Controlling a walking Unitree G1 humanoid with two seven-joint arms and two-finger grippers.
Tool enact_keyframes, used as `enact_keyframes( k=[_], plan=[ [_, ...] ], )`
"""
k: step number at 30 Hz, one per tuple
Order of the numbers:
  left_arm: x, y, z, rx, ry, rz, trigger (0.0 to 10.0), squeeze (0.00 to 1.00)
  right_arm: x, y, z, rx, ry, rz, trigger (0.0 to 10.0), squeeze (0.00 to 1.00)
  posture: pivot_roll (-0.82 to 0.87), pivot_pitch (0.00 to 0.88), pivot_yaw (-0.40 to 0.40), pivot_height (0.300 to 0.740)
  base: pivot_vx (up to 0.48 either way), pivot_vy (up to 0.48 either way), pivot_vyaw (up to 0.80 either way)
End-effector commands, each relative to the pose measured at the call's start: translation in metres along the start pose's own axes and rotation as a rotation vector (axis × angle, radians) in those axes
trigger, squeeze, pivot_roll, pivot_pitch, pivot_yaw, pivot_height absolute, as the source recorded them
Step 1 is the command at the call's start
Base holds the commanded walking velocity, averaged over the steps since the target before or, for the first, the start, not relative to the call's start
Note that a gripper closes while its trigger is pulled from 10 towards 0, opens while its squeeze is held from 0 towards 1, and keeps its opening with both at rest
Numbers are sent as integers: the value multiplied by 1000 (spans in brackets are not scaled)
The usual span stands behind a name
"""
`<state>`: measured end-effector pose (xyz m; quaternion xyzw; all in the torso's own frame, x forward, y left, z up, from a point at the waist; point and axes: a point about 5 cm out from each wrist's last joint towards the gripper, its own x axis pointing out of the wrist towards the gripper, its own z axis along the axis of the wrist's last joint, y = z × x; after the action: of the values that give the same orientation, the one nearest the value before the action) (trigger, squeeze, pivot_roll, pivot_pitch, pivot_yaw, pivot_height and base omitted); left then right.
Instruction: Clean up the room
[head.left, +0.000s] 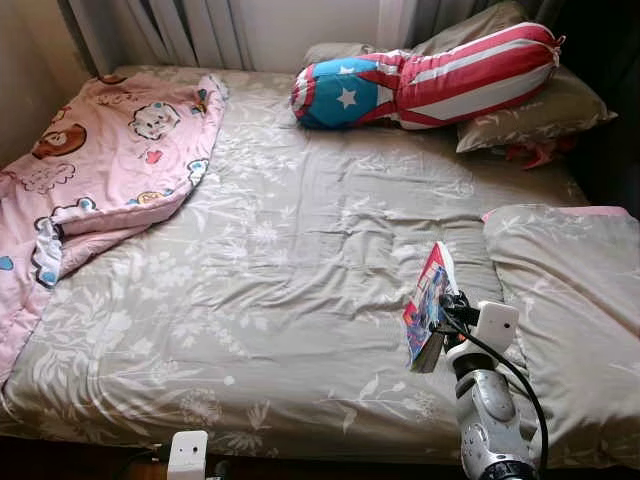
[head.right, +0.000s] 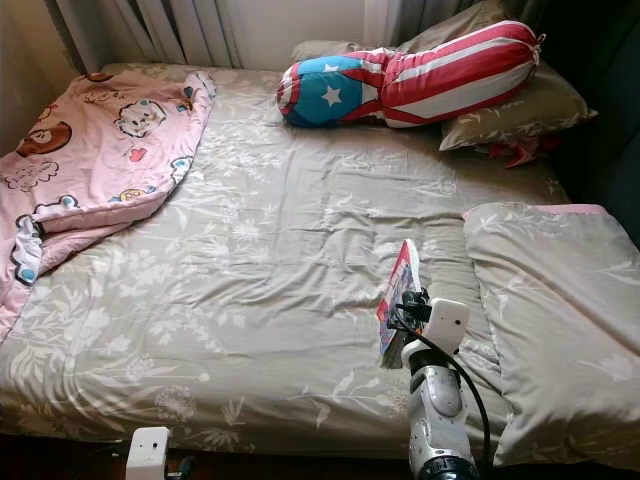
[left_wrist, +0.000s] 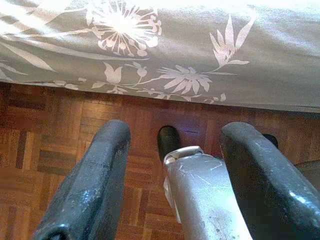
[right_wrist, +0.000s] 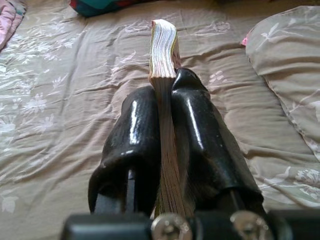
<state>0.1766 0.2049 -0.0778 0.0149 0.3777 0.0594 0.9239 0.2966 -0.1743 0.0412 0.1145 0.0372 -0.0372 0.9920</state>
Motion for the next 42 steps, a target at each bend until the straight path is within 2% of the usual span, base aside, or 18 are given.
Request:
enact_keyframes(
  k=[1,8,18,29,34,39,41,42],
  plan=[
    [-3,0,-10,0,38,-3,10000,0,0,-3,1,-5,2,-17,10000,0,-64,160,-51,740,0,0,0],
    [-3,0,-10,-3,38,-2,10000,0,1,-3,2,-10,-4,-13,10000,0,-63,161,-52,740,231,0,-514],
    [-4,0,-12,-14,37,0,10000,0,1,1,2,-22,-8,3,10000,0,-62,167,-55,740,298,0,0],
    [-5,1,-13,-20,32,3,10000,0,1,3,2,-29,-6,15,10000,0,-61,169,-58,740,120,0,0],
    [-3,1,-7,-28,2,2,10000,0,2,5,1,-26,0,33,10000,0,-62,169,-57,740,0,0,0],
    [0,0,9,-54,-85,-2,10000,0,1,10,-1,-23,12,75,10000,0,-68,170,-52,740,0,0,0],
    [1,0,21,-71,-165,-10,10000,0,1,12,-1,-15,17,103,10000,0,-72,170,-49,740,0,0,0],
    [1,0,21,-71,-165,-10,10000,0,1,12,-1,-15,17,103,10000,0,-72,170,-49,740,0,0,0]
  ],
)
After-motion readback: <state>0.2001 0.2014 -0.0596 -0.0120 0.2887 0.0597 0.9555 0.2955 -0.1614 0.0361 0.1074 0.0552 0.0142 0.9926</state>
